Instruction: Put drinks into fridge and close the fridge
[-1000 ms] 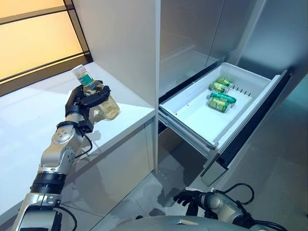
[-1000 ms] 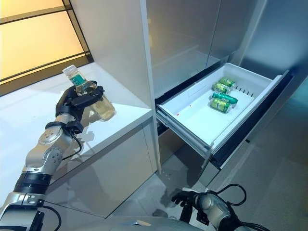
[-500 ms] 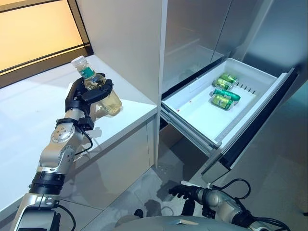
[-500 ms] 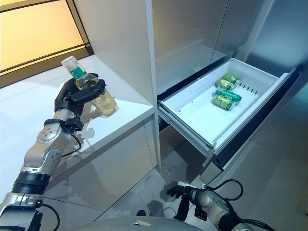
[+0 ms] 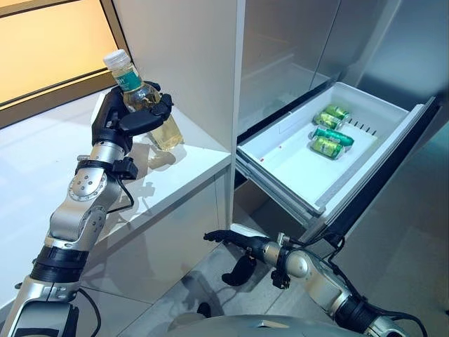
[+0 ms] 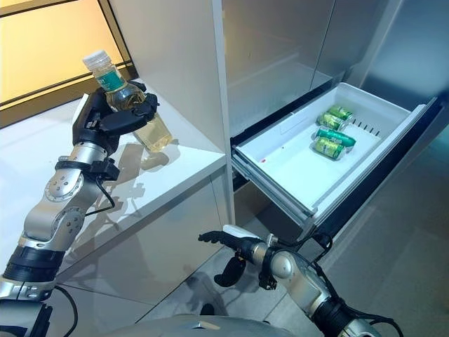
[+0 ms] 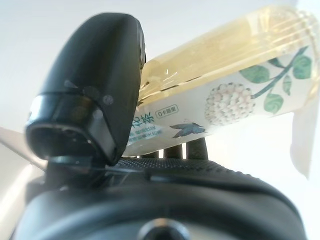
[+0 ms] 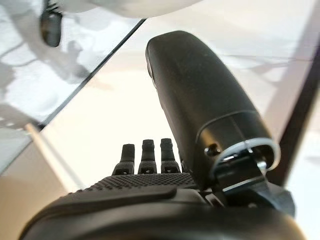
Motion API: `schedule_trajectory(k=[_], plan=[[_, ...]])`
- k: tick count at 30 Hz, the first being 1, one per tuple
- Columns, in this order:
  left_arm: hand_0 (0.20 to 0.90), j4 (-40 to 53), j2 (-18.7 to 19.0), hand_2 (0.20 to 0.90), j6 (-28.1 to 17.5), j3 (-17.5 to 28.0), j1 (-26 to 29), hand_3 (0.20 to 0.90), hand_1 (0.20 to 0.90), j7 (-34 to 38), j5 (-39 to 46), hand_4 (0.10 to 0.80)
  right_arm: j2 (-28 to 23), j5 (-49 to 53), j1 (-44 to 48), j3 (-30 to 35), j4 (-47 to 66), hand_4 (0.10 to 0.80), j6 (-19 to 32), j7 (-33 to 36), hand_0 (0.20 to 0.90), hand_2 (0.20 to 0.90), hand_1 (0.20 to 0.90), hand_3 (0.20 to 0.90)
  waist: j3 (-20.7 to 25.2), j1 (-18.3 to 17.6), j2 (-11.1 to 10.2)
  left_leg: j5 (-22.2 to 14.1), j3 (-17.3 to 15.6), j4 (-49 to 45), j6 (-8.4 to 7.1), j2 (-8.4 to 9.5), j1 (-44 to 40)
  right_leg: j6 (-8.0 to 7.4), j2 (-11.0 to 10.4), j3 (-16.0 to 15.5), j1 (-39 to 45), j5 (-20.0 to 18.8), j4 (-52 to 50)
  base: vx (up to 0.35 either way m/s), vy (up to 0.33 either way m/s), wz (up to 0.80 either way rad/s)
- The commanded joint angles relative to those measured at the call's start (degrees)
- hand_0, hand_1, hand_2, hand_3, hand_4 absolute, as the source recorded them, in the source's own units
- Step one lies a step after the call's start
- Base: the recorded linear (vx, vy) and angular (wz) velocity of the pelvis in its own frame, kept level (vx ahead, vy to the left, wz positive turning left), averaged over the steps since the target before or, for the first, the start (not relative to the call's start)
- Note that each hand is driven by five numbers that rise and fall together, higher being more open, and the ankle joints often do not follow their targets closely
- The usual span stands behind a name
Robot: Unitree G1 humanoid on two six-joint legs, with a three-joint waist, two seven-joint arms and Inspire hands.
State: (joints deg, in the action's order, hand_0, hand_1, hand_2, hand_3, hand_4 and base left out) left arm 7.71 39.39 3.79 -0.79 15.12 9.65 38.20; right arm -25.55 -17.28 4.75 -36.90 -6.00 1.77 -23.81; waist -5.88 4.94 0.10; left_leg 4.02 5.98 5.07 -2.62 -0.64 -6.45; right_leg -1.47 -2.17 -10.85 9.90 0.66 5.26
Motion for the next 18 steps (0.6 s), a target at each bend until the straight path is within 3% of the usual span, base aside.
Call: schedule_trajectory(k=[1, 9, 15, 18], plan=[[0.300, 5.6, 4.6, 0.300, -12.9, 1.4, 12.8, 0.200, 0.300, 0.0, -0.5, 0.100, -0.7, 9.5, 6.0, 1.4, 10.5, 0.800, 4.0, -3.5, 0.900, 0.900, 0.900, 0.900, 3.1, -0.3, 0.0, -3.6, -0.3, -0.1, 3.60, 5.09, -0.6, -2.71, -0.5, 1.6, -1.8, -2.1, -1.4, 0.000, 0.000, 0.00], [0.300, 7.8, 3.4, 0.300, -15.2, 2.6, 11.0, 0.200, 0.300, -2.9, 0.2, 0.100, -1.9, 29.7, 12.0, 7.6, 19.9, 0.800, 0.6, -13.8, 0.900, 0.900, 0.900, 0.900, 3.3, 0.3, -0.7, -3.2, -0.2, -0.1, 3.49, 5.01, -0.5, -2.48, -0.4, 1.5, -1.9, -2.3, -1.5, 0.000, 0.000, 0.00], [0.300, 9.0, 2.7, 0.300, -18.9, 6.7, 7.9, 0.200, 0.300, -6.7, -1.6, 0.100, -1.1, 47.0, 14.6, 16.8, 24.3, 0.800, -1.0, -13.3, 0.900, 0.900, 0.900, 0.900, 3.9, 0.4, -1.0, -3.2, -0.4, -0.1, 3.49, 4.91, -0.6, -2.37, -0.4, 1.3, -2.0, -2.4, -1.6, 0.000, 0.000, 0.00], [0.300, 9.4, 3.0, 0.300, -19.8, 8.6, 6.7, 0.200, 0.300, -7.6, -1.5, 0.100, -0.8, 49.9, 13.7, 20.2, 25.7, 0.800, -0.9, -12.1, 0.900, 0.900, 0.900, 0.900, 4.3, 0.3, -0.9, -3.3, -0.5, -0.1, 3.53, 4.93, -0.4, -2.44, -0.4, 1.3, -2.1, -2.4, -1.5, 0.000, 0.000, 0.00]])
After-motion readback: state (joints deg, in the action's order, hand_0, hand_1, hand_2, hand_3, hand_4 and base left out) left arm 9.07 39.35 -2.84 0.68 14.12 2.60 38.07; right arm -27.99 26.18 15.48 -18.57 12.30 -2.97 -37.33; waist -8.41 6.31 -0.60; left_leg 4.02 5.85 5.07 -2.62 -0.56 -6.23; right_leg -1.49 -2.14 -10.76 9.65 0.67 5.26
